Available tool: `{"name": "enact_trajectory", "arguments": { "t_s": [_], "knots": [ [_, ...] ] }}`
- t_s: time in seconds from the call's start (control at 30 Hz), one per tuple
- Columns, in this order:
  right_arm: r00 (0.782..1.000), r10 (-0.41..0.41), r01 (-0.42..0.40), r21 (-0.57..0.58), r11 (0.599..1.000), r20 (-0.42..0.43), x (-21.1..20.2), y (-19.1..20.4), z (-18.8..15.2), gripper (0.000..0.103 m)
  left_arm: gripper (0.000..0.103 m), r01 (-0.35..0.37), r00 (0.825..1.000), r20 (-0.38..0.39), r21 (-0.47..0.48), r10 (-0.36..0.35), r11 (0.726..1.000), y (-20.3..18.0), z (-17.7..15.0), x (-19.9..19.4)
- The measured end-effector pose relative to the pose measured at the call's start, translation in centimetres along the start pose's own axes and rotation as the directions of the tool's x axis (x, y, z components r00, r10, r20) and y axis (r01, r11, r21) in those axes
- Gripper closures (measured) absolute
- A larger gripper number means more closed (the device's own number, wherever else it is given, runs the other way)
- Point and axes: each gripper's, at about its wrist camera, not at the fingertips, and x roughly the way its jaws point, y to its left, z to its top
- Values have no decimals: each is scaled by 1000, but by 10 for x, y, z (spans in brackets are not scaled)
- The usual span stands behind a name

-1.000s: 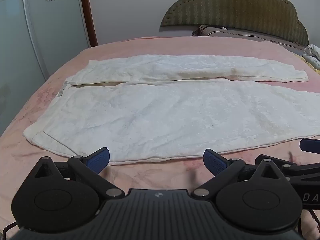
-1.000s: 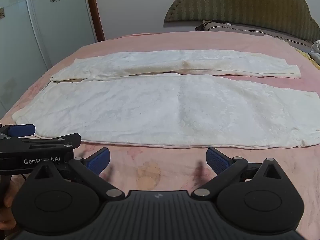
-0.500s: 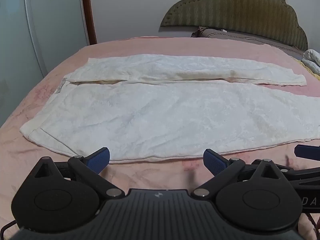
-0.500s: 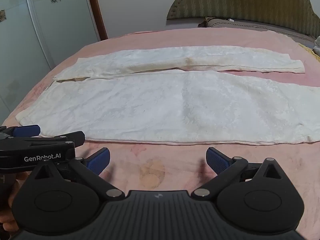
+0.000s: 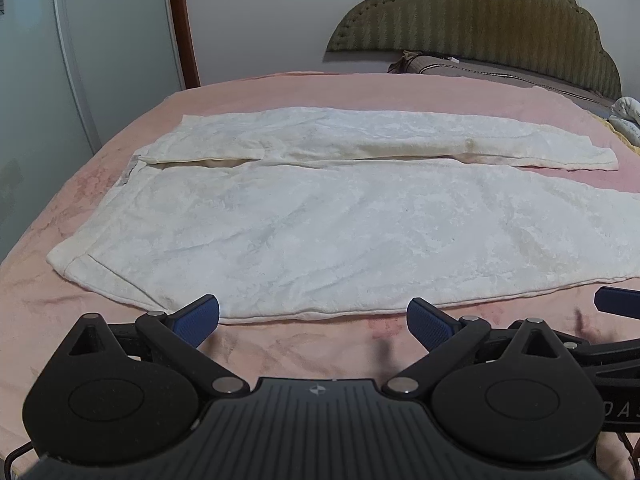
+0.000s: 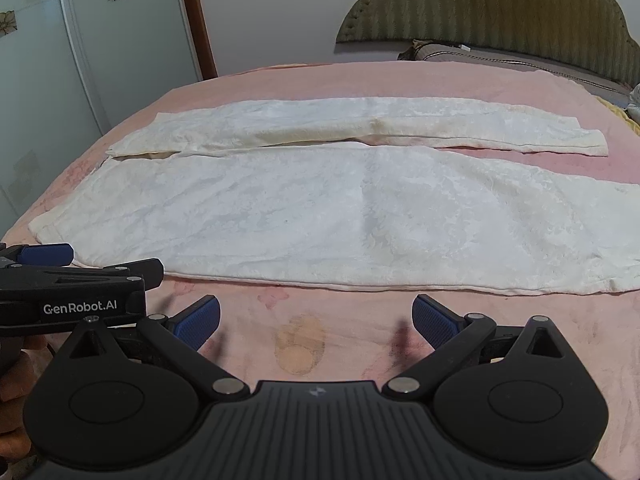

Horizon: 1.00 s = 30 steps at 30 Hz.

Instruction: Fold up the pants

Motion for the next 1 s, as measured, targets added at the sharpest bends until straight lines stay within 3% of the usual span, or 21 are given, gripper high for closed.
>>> {"name": "enact_trajectory", "arguments": {
  "t_s": [0.57, 1.0],
  "knots": [
    [1000, 2, -2, 11, 1000, -11, 3, -2, -1, 0, 1, 7, 1000, -28, 21, -6, 1000, -2, -1, 5],
    [1000, 8, -8, 10, 1000, -15, 5, -4, -1, 0, 2, -6, 1000, -2, 34, 6, 999, -4, -3, 2]
  ]
}}
